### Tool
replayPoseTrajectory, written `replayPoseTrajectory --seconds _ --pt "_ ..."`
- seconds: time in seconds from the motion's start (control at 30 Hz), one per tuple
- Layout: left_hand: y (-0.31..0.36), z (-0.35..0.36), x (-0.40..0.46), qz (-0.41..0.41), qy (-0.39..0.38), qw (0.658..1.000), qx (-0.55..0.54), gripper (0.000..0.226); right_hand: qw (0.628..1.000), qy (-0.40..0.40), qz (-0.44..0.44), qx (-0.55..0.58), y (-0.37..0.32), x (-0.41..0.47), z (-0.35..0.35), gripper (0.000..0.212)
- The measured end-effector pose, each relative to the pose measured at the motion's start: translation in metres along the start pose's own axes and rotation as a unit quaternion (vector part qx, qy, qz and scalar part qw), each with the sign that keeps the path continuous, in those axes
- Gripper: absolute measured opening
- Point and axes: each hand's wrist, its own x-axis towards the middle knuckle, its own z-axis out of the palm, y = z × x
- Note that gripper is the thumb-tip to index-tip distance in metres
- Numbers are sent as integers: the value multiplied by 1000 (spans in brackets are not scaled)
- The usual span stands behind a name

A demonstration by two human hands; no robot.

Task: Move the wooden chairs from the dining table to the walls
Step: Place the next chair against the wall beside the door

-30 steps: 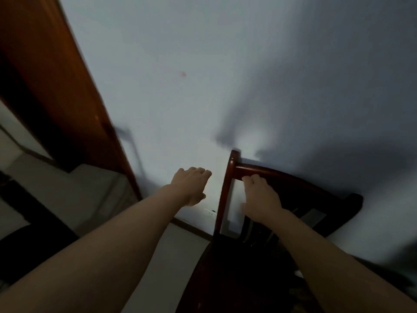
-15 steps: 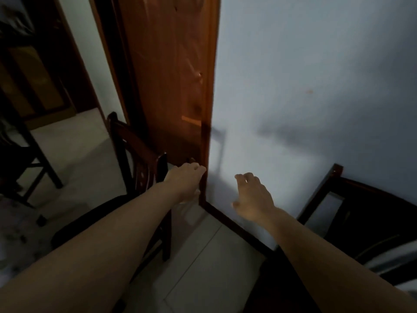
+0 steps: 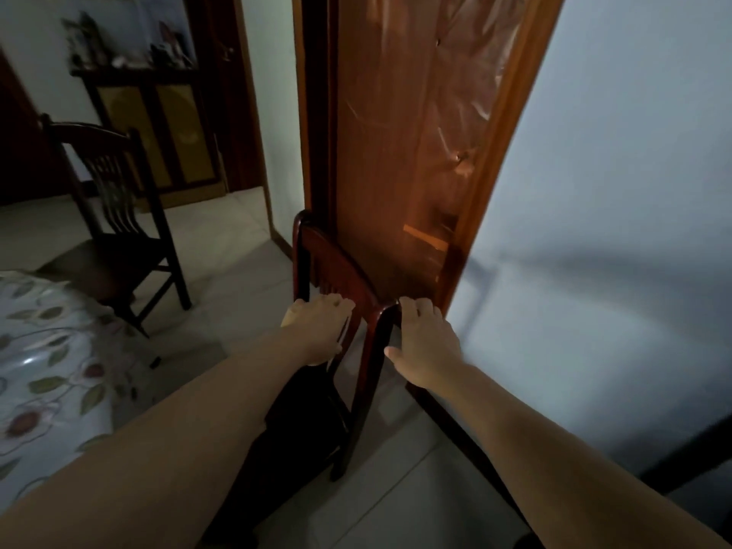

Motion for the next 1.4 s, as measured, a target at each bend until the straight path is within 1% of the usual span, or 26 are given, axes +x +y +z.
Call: replayPoseTrajectory --seconds 0.17,0.33,0.5,0.63,0.7,0.83,0.93,1.03,1.13,1.2,1.4 --pt "-28 1 58 -14 0 1000 12 73 1000 -8 -8 23 -8 72 14 76" --pt "-51 1 136 -27 8 999 23 81 998 -55 0 24 -6 147 38 73" --pt "-68 8 183 -25 10 997 66 81 994 -108 11 34 -10 180 62 71" --pt "-86 20 215 -18 1 995 97 79 992 -113 24 42 -14 202 82 65" --pt "-91 24 227 1 5 993 120 71 993 -104 29 39 -16 208 89 61" --pt "-98 29 243 65 52 984 157 43 995 -60 57 58 -21 214 102 38" --pt "-105 28 246 132 79 972 176 34 994 -33 82 60 -25 212 105 29" --pt "-109 25 239 188 90 962 176 33 993 -31 99 60 -32 204 102 29" --pt "-114 20 224 239 84 954 161 30 993 -33 97 60 -44 188 93 33" --pt "-119 13 208 263 78 950 150 28 994 -34 88 60 -56 173 85 37" --pt "-120 -9 149 324 48 929 170 23 995 -29 74 55 -91 117 64 41"
